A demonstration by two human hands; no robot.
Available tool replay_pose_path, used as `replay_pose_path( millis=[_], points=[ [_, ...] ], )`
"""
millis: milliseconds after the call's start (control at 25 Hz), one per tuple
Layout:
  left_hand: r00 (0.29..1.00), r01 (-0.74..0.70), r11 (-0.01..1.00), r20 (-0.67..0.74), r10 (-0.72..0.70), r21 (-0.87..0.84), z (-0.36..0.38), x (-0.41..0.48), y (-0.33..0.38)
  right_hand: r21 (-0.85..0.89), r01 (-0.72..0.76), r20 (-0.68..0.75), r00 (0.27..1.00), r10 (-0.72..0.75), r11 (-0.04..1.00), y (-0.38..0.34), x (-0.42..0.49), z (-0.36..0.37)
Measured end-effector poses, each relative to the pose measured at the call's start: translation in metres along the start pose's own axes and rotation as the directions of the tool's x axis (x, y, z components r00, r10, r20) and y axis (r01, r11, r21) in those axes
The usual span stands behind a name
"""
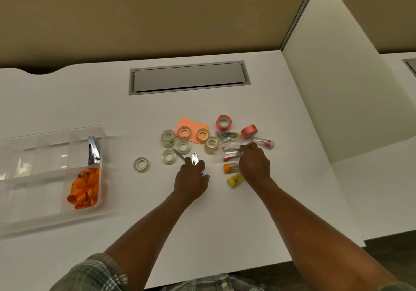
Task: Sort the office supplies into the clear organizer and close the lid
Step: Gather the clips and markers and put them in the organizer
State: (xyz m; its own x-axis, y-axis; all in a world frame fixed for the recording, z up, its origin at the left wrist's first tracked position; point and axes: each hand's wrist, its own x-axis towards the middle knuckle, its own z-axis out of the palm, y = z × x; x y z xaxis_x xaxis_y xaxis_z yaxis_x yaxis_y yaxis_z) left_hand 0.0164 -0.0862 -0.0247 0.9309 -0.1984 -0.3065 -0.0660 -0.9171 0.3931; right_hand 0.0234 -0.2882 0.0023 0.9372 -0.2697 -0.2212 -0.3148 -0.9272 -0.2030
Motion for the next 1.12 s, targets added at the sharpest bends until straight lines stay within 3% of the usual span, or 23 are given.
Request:
replay_pose_path(
  millis=[280, 560, 640, 800, 960, 1120],
  points=[
    [0.999, 0.042, 0.997, -0.023, -0.043, -0.065, 0.003, -0.001, 0.001, -0.126, 0.162, 0.096, 0.984, -0.15, 0.979, 0.006, 0.018, 0.004],
    [0.995, 0.094, 0.967, -0.009, -0.099, -0.238, -0.005, -0.002, 0.005, -0.177, 0.256, 0.065, 0.966, -0.248, 0.95, 0.015, 0.024, 0.008],
    [0.993, 0.104, 0.95, -0.013, -0.113, -0.295, -0.008, -0.003, 0.006, -0.09, 0.273, 0.032, 0.962, -0.271, 0.958, 0.017, 0.021, 0.006],
    [0.982, 0.16, 0.86, -0.013, -0.19, -0.485, -0.017, -0.005, 0.008, 0.277, 0.257, -0.082, 0.966, -0.243, 0.926, 0.016, 0.013, -0.004],
    [0.957, 0.242, 0.635, 0.074, -0.279, -0.734, -0.03, -0.014, 0.006, 0.507, 0.27, -0.215, 0.959, -0.183, 0.818, 0.006, 0.003, -0.016],
    [0.944, 0.274, 0.464, 0.143, -0.297, -0.842, -0.044, -0.023, -0.005, 0.727, 0.177, -0.204, 0.978, -0.038, 0.664, -0.015, -0.006, -0.027]
  ],
)
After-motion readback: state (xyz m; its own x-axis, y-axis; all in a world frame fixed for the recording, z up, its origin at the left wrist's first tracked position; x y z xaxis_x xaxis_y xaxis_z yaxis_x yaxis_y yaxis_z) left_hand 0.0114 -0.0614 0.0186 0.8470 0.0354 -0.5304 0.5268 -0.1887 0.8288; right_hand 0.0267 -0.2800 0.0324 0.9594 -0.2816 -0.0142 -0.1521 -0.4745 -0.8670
